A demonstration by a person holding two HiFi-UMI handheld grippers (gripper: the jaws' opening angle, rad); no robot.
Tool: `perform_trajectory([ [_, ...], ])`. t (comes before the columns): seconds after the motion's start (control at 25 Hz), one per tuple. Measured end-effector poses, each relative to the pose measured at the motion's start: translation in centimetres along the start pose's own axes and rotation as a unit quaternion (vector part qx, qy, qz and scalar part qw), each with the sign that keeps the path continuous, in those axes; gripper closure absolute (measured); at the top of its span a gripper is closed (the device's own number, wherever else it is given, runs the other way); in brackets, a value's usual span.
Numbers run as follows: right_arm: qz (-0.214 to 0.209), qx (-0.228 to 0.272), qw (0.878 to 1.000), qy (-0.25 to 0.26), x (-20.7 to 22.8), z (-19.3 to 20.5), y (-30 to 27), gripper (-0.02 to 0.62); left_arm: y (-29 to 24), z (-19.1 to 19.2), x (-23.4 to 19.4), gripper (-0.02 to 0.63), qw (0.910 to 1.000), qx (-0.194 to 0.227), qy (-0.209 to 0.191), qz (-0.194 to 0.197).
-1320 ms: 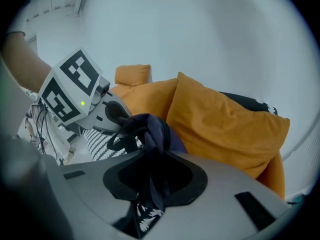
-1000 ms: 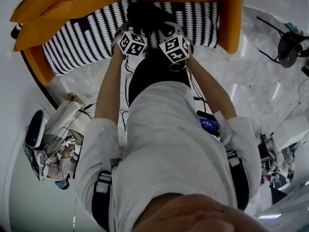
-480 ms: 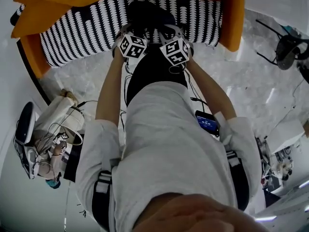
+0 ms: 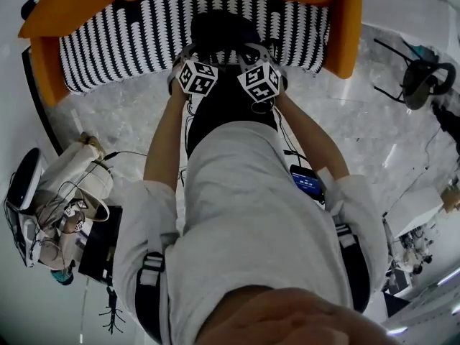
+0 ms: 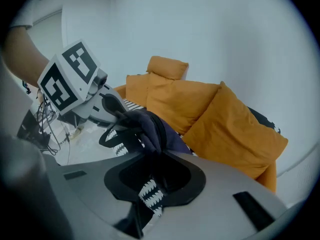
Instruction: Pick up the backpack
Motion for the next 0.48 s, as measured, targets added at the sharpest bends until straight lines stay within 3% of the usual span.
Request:
perform_trajectory([
  [0.48, 0.016, 0.004, 0.999, 0.052, -1.8, -1.2, 2.4, 0.515, 3.9, 2.0, 2.6, 0.546, 0.997, 0.031, 0.07, -0.004],
])
Point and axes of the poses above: the fingertips, and each gripper's own axes: y backward along the fingers, x to its right, z out of its underside, the point moved 9 cm from there along y, backward along the fingers, and after that the axes turned 11 degrees about z, right-handed, at the moved point
